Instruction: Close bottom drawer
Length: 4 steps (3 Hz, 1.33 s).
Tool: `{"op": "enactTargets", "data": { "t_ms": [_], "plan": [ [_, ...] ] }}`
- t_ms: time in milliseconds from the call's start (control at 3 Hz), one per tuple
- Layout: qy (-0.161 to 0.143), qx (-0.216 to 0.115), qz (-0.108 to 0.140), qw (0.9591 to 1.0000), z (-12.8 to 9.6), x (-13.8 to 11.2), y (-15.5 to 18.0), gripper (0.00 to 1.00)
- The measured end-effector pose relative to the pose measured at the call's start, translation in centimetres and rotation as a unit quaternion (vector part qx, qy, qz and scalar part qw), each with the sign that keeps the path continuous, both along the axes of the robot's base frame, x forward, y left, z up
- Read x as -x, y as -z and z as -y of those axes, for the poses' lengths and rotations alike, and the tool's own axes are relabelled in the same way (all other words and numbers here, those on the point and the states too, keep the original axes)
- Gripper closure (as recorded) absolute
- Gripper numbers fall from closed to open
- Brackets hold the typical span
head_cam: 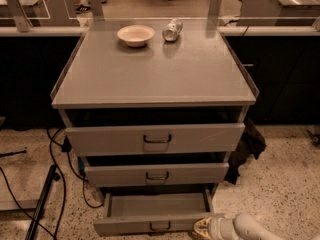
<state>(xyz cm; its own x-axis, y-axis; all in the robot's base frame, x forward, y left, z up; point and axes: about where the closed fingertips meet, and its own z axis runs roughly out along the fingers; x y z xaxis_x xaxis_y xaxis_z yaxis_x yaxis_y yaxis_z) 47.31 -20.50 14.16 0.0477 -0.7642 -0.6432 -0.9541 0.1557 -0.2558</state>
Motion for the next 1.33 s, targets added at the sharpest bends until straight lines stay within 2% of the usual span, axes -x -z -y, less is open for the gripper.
{"op": "enactTargets", "data": {
  "t_ms": [333,667,1333],
  "plan": [
    [0.001,0.018,0.002,0.9998,0.3,-1.0,1.2,1.0],
    [0.008,0.02,0.012,0.9997,0.3,-1.9,1.7,1.0],
    [0.024,0.005,0.04,0.9989,-0.4,-5.1,1.8,1.0]
  ]
}}
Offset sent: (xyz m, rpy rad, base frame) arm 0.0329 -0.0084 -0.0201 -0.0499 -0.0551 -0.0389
